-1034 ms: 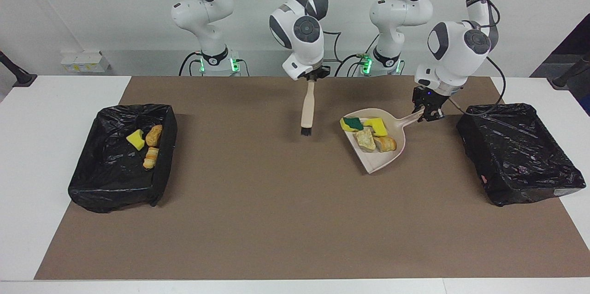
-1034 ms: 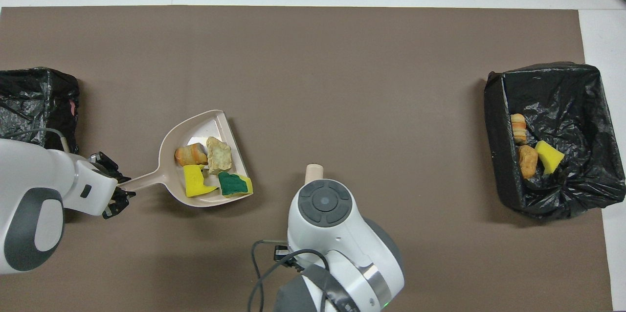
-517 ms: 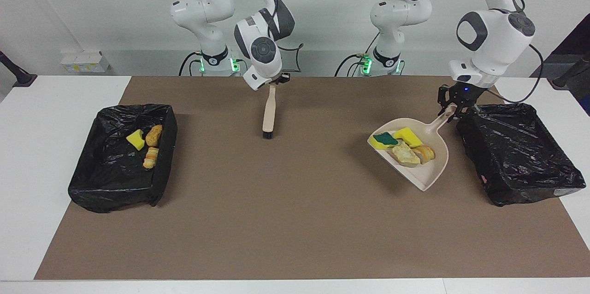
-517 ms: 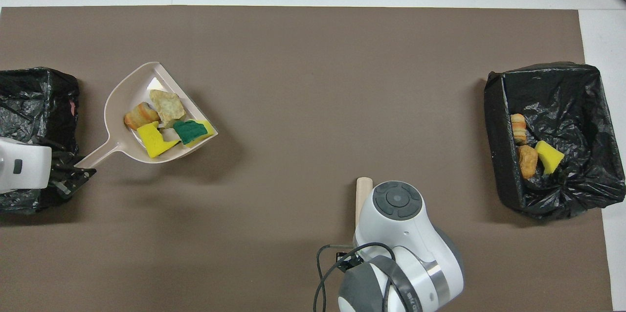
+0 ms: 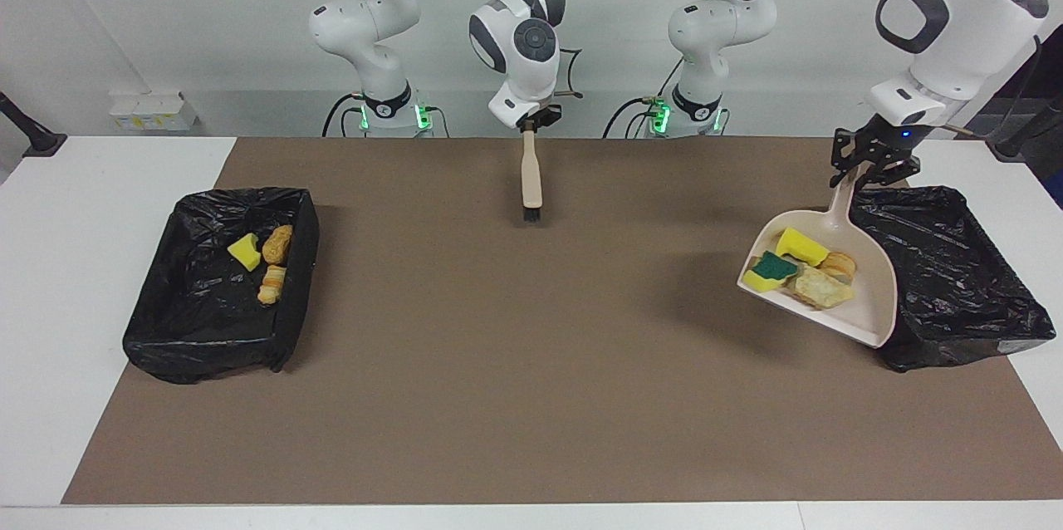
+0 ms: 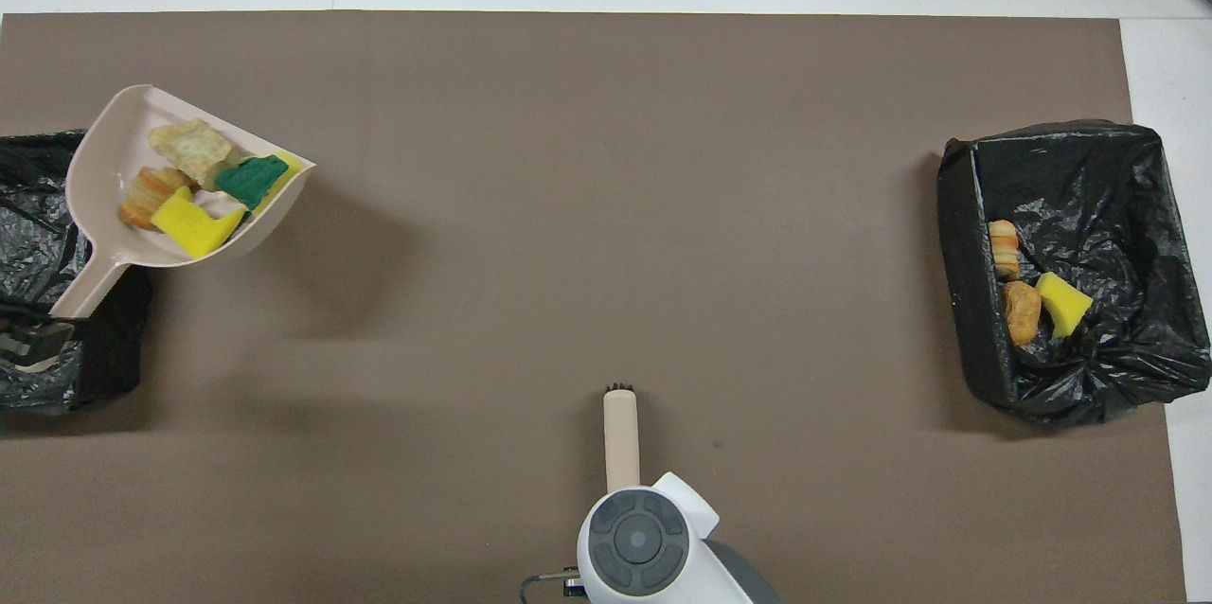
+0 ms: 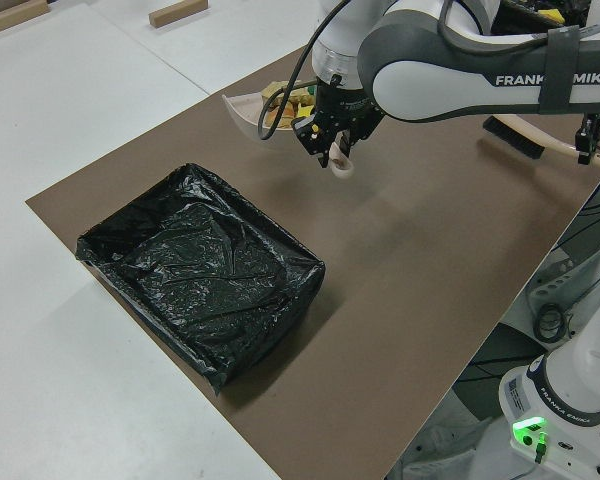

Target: Sweep and dump trash in bin

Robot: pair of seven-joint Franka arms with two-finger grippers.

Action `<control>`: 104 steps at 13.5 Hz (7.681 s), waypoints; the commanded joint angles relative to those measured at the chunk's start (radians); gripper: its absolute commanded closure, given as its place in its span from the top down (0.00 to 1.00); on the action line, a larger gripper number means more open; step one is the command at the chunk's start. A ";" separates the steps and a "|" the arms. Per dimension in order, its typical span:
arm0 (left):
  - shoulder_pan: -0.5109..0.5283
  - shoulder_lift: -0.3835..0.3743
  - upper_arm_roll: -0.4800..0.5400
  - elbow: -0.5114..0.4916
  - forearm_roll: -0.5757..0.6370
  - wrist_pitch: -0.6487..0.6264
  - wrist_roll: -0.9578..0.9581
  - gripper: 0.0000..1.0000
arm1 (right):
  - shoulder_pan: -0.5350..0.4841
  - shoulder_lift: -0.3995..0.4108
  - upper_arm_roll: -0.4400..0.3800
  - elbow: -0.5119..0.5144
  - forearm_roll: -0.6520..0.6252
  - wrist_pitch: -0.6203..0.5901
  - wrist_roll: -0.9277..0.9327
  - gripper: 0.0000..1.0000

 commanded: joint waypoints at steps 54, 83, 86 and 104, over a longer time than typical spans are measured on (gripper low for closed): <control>-0.217 0.153 -0.021 0.407 0.266 -0.404 -0.382 0.00 | -0.716 -0.053 -0.066 0.666 -0.306 -0.500 -0.312 1.00; -0.949 0.485 -0.020 0.165 0.106 0.434 -1.453 0.77 | -0.636 0.027 -0.259 0.855 -0.328 -0.557 -0.507 1.00; -0.926 0.431 0.002 0.179 0.107 0.328 -1.453 1.00 | -0.640 0.027 -0.261 0.855 -0.328 -0.557 -0.506 1.00; -0.409 0.101 0.029 0.219 0.116 -0.128 -0.822 1.00 | -0.642 0.030 -0.262 0.856 -0.326 -0.554 -0.507 1.00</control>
